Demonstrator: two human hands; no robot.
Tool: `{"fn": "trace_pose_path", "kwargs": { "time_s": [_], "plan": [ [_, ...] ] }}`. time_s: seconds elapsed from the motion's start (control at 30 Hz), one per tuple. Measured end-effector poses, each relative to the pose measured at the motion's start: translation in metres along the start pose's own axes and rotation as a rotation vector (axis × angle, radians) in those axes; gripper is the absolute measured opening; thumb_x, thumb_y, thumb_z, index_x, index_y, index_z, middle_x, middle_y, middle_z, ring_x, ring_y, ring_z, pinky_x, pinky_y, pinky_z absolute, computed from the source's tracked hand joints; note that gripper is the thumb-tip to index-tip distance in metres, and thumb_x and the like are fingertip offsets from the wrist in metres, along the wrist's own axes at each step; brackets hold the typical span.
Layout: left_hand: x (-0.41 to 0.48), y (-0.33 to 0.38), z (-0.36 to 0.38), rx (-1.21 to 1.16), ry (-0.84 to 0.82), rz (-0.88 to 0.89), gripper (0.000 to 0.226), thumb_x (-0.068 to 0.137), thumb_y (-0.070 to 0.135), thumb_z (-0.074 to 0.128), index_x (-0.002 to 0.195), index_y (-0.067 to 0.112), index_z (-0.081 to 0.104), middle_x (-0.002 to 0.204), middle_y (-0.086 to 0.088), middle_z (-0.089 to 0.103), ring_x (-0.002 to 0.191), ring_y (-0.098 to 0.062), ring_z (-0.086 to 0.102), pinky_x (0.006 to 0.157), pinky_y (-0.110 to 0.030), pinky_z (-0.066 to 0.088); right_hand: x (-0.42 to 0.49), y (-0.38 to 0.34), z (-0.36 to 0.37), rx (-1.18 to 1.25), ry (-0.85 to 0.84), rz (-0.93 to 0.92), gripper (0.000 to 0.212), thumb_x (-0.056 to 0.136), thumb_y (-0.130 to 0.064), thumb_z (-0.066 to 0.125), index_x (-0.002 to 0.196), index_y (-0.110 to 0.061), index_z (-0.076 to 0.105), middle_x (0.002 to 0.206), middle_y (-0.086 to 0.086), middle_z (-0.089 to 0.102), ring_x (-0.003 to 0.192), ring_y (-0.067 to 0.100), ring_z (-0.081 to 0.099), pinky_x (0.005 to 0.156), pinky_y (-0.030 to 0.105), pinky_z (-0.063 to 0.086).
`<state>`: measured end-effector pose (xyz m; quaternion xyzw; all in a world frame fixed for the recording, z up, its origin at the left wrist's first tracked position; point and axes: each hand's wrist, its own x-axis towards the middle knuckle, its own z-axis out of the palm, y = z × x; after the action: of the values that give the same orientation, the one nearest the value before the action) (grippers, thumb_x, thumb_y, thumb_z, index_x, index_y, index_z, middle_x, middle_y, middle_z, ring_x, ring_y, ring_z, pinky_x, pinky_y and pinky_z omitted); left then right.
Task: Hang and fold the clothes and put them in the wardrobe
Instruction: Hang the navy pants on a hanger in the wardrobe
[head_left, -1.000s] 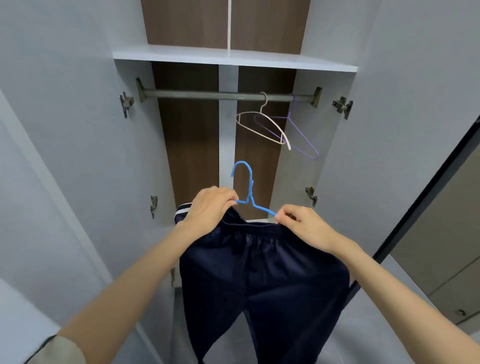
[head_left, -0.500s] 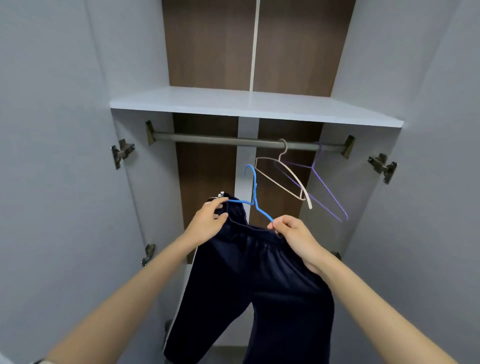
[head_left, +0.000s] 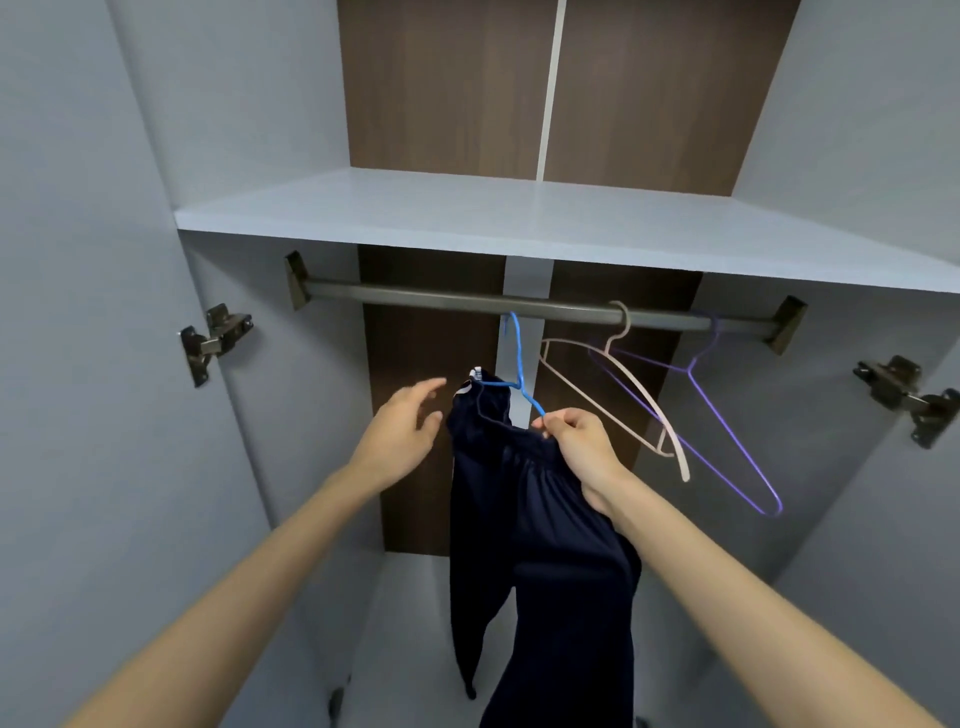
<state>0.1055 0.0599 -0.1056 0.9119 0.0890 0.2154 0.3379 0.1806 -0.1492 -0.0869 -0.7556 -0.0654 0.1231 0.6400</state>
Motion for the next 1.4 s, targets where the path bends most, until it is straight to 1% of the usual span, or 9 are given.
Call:
{"fn": "trace_pose_path", "kwargs": {
  "time_s": [0.13, 0.27, 0.43, 0.57, 0.77, 0.9, 1.07, 1.17, 1.4],
  "plan": [
    [0.050, -0.009, -0.011, 0.195, 0.014, 0.132, 0.056, 0.099, 0.019, 0.050, 0.150, 0.025, 0.029, 0.155, 0.000, 0.028, 0.143, -0.022, 0.024, 0.113, -0.039, 0.027, 0.039, -0.004, 0.010, 0.060, 0.094, -0.037, 0.019, 0.099, -0.009, 0.045, 0.091, -0.007, 0.062, 0.081, 0.006, 0.059, 0.075, 0.017, 0.055, 0.074, 0.027, 0.046],
    [0.099, -0.015, -0.012, 0.480, 0.051, 0.254, 0.064, 0.098, 0.022, 0.050, 0.154, 0.025, 0.019, 0.161, 0.000, 0.011, 0.148, -0.025, 0.007, 0.117, -0.050, 0.019, 0.074, -0.009, 0.016, 0.152, 0.191, -0.050, 0.017, 0.099, -0.009, 0.046, 0.090, -0.008, 0.061, 0.078, 0.005, 0.058, 0.073, 0.016, 0.054, 0.075, 0.030, 0.046],
    [0.142, -0.027, -0.005, 0.639, 0.022, 0.227, 0.070, 0.098, 0.032, 0.047, 0.155, 0.028, 0.005, 0.163, 0.001, -0.006, 0.149, -0.025, -0.007, 0.118, -0.053, -0.001, 0.106, -0.009, 0.025, 0.184, 0.251, -0.040, 0.022, 0.100, -0.011, 0.042, 0.085, -0.015, 0.057, 0.085, 0.006, 0.059, 0.080, 0.017, 0.055, 0.084, 0.035, 0.045],
    [0.152, -0.036, 0.002, 0.694, 0.073, 0.225, 0.071, 0.096, 0.030, 0.049, 0.155, 0.026, 0.009, 0.162, -0.002, 0.003, 0.149, -0.028, 0.000, 0.116, -0.056, -0.001, 0.119, 0.004, 0.034, 0.154, 0.294, -0.009, 0.024, 0.099, -0.007, 0.038, 0.083, -0.015, 0.053, 0.097, 0.013, 0.057, 0.091, 0.025, 0.053, 0.088, 0.037, 0.045],
    [0.156, -0.039, 0.004, 0.635, 0.126, 0.273, 0.071, 0.092, 0.020, 0.057, 0.153, 0.023, 0.021, 0.159, -0.006, 0.017, 0.148, -0.030, 0.008, 0.118, -0.058, 0.006, 0.127, 0.024, 0.039, -0.019, 0.202, -0.023, 0.022, 0.101, -0.011, 0.041, 0.083, -0.015, 0.051, 0.077, 0.001, 0.053, 0.070, 0.013, 0.048, 0.061, 0.023, 0.039],
    [0.155, -0.039, 0.005, 0.616, 0.116, 0.268, 0.073, 0.091, 0.019, 0.056, 0.154, 0.023, 0.018, 0.160, -0.005, 0.014, 0.148, -0.029, 0.005, 0.118, -0.058, 0.004, 0.130, 0.016, 0.028, -0.216, 0.104, -0.014, 0.004, 0.099, -0.013, 0.050, 0.101, -0.016, 0.049, 0.084, 0.003, 0.060, 0.078, 0.019, 0.058, 0.059, 0.032, 0.051],
    [0.141, -0.049, -0.002, 0.527, 0.122, 0.265, 0.072, 0.092, 0.019, 0.056, 0.154, 0.022, 0.020, 0.159, -0.001, 0.018, 0.148, -0.024, 0.010, 0.117, -0.056, 0.006, 0.131, 0.005, 0.017, -0.547, 0.075, -0.060, 0.034, 0.095, -0.011, 0.057, 0.128, -0.013, 0.052, 0.098, 0.005, 0.067, 0.083, 0.022, 0.066, 0.062, 0.027, 0.057],
    [0.127, -0.058, -0.011, 0.415, 0.135, 0.231, 0.065, 0.093, 0.018, 0.055, 0.152, 0.019, 0.026, 0.154, -0.004, 0.031, 0.144, -0.023, 0.023, 0.118, -0.048, 0.018, 0.130, 0.003, 0.029, -0.463, 0.018, -0.019, 0.041, 0.096, -0.009, 0.055, 0.136, -0.008, 0.051, 0.110, 0.009, 0.066, 0.097, 0.025, 0.066, 0.076, 0.042, 0.059],
    [0.084, -0.087, -0.029, 0.140, -0.045, -0.014, 0.044, 0.097, 0.030, 0.053, 0.140, 0.018, 0.047, 0.136, -0.005, 0.052, 0.123, -0.020, 0.049, 0.096, -0.025, 0.039, 0.129, -0.017, 0.083, -0.312, -0.190, 0.015, 0.029, 0.091, -0.005, 0.064, 0.119, 0.000, 0.060, 0.080, 0.004, 0.065, 0.064, 0.009, 0.060, 0.050, 0.022, 0.057]
  ]
}}
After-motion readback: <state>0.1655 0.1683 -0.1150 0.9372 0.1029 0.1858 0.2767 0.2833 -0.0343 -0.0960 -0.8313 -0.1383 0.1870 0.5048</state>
